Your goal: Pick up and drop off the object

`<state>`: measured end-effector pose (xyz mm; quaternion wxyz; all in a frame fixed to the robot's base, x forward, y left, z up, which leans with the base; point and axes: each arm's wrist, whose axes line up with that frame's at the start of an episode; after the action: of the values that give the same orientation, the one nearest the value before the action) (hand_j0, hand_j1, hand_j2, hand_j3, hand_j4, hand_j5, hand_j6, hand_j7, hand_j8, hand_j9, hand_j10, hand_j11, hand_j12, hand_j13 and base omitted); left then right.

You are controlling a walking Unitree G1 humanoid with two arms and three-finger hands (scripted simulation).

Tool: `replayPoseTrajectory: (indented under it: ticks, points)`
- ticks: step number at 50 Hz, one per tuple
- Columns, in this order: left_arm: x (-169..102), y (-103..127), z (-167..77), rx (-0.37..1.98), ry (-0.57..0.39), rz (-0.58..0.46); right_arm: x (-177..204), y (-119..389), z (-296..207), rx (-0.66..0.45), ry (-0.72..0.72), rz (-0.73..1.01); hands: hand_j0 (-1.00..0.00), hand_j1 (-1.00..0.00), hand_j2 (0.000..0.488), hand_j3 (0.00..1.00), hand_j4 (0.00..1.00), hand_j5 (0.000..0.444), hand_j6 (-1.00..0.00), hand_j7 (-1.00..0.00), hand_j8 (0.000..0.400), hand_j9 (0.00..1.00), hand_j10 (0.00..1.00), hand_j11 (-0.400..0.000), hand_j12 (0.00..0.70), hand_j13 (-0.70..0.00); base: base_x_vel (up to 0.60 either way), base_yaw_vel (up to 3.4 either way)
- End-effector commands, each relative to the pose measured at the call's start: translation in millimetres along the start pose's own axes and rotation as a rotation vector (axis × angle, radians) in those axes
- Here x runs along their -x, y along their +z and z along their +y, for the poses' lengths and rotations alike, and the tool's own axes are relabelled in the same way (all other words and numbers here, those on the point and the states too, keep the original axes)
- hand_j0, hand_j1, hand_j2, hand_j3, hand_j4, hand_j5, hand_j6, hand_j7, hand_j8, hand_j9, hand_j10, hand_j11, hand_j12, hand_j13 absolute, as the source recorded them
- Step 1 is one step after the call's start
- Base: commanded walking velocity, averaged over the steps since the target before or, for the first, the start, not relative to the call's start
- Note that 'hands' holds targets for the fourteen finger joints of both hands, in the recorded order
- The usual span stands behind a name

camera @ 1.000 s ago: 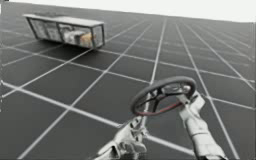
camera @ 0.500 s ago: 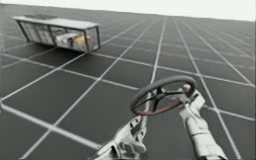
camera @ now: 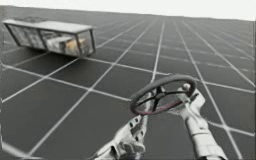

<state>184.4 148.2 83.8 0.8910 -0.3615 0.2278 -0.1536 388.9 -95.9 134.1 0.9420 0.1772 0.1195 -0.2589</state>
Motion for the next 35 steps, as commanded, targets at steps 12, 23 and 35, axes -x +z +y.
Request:
replayPoseTrajectory:
  ticks: [12, 23, 35]
  points:
    - [-1.7, 1.9, -4.9, -0.018, -0.009, 0.001, -1.4, 7.9, -3.8, -0.030, -0.002, -0.017, 0.00, 0.00, 0.000, 1.00, 1.00, 0.000, 0.00, 0.00, 0.000, 1.00, 1.00, -0.400, 0.000, -0.700, 0.57, 0.05]
    - [-1.7, 1.9, -4.9, -0.018, -0.009, 0.001, -1.4, 7.9, -3.8, -0.030, -0.002, -0.017, 0.00, 0.00, 0.000, 1.00, 1.00, 0.000, 0.00, 0.00, 0.000, 1.00, 1.00, -0.400, 0.000, -0.700, 0.59, 0.02]
    - [-1.7, 1.9, -4.9, -0.018, -0.009, 0.001, -1.4, 7.9, -3.8, -0.030, -0.002, -0.017, 0.00, 0.00, 0.000, 1.00, 1.00, 0.000, 0.00, 0.00, 0.000, 1.00, 1.00, -0.400, 0.000, -0.700, 0.56, 0.07]
